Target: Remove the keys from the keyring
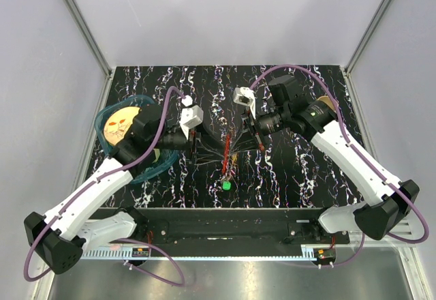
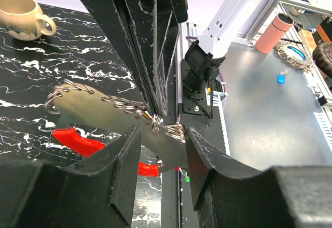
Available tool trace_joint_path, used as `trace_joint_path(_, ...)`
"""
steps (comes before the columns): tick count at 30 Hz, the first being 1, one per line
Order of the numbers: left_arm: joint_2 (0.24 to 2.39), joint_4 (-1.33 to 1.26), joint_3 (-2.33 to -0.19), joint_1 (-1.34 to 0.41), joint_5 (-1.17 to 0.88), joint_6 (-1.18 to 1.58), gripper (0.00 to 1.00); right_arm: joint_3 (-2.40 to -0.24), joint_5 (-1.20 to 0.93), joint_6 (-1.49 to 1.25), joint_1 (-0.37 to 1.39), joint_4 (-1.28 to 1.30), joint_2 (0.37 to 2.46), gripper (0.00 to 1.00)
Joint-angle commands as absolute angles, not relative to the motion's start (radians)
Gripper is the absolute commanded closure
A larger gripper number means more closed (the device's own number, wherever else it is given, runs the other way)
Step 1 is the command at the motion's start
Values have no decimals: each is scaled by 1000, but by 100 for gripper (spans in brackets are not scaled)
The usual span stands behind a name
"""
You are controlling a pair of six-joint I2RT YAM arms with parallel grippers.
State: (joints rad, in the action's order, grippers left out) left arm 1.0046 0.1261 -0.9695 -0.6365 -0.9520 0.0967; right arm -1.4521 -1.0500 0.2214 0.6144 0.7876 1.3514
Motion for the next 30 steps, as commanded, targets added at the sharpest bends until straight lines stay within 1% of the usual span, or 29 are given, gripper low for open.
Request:
trace_joint_path(1, 1026, 97, -1028, -634, -1003, 81, 59, -1451, -1104, 225, 623, 735, 1313, 100)
trace_joint_path(3, 1040, 103, -1034, -634, -1020, 80, 61, -1451, -1106, 225, 623, 730, 1315, 100)
trace_joint_path(7, 1058, 114, -1039, -634, -1055, 72, 62, -1451, -1111, 225, 624, 727, 1313, 100)
trace_joint_path(13, 1071, 114, -1049, -634, -1062, 69, 65, -1440, -1115, 222, 627, 715, 1312, 100)
trace_joint_path(15, 1078, 115, -1055, -634, -1071, 68, 69, -1442, -1117, 221, 629, 712, 1313, 100)
trace_joint_path(19, 1097, 130, -1066, -634, -1098, 61, 72, -1442, -1115, 216, 632, 707, 1316, 100)
trace_joint_path(24, 1114, 152, -1072, -634, -1111, 52, 74, -1439, -1115, 212, 635, 703, 1318, 100)
trace_joint_path(30, 1121, 155, -1083, -635, -1124, 57, 81, -1434, -1114, 204, 643, 696, 1322, 100)
